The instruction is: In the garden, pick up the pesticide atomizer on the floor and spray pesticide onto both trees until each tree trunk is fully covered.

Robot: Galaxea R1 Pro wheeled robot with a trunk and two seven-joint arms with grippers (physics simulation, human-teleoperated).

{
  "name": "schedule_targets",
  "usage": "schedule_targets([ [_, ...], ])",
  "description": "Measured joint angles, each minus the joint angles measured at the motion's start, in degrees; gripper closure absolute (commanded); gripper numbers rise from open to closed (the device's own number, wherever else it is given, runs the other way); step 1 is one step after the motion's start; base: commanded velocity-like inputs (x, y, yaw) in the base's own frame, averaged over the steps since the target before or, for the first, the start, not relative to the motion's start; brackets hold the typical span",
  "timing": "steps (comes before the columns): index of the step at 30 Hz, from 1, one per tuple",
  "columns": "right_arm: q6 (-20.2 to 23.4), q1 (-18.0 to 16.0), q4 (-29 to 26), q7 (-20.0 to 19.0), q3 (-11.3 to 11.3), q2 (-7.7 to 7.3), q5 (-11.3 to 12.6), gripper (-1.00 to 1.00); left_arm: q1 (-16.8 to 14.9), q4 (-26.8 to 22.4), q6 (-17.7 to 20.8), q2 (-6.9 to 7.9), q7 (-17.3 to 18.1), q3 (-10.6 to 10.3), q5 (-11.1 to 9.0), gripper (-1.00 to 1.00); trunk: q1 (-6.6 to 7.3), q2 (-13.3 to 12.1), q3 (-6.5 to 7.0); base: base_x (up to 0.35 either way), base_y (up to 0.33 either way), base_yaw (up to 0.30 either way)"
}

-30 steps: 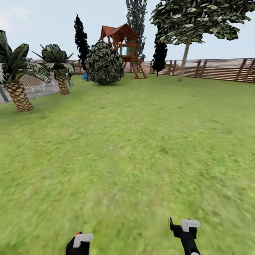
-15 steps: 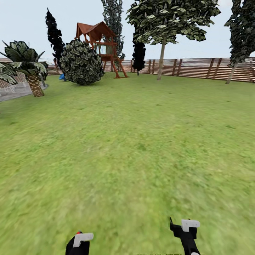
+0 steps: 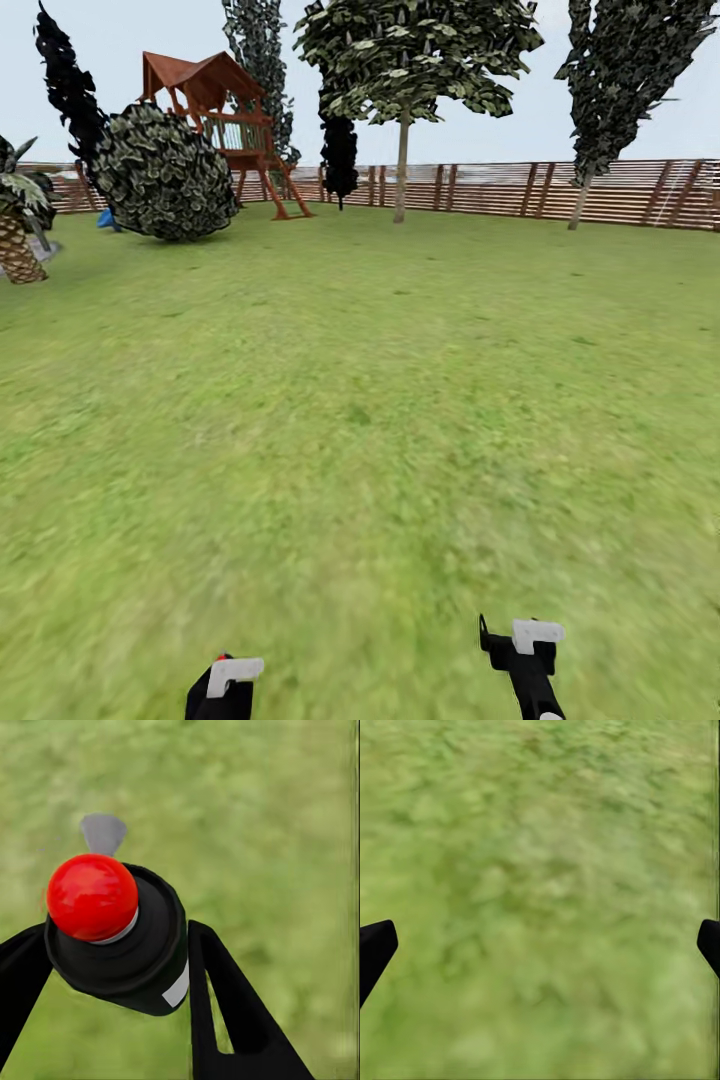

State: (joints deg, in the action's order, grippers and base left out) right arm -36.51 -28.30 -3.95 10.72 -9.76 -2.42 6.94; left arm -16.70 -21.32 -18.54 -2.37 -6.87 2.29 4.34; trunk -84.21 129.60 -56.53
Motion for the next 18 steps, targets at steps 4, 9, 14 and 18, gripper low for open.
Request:
schedule_targets([
  [4,0.01,0.0,0.0,0.0,0.0,0.01,0.0,-1.0,0.0,0.2,0.0,0.0,-0.08,0.0,0.0,1.0,0.0,0.0,-0.09,0.336,-0.008,-0.298],
  [9,-0.02,0.0,0.0,0.0,0.0,0.02,0.0,-1.0,0.0,0.23,0.0,0.0,-0.09,0.0,0.02,1.0,0.0,0.0,-0.2,0.319,-0.104,-0.299],
  [14,-0.02,0.0,0.0,0.0,0.0,0.01,0.0,-1.0,0.0,0.24,0.0,0.0,-0.16,0.0,0.04,1.0,0.0,0.0,-0.31,0.309,-0.127,-0.298],
  [18,-0.03,0.0,0.0,0.0,0.0,0.01,0.0,-1.0,0.0,0.24,0.0,0.0,-0.17,0.0,0.04,1.0,0.0,0.0,-0.4,0.309,-0.128,-0.298],
])
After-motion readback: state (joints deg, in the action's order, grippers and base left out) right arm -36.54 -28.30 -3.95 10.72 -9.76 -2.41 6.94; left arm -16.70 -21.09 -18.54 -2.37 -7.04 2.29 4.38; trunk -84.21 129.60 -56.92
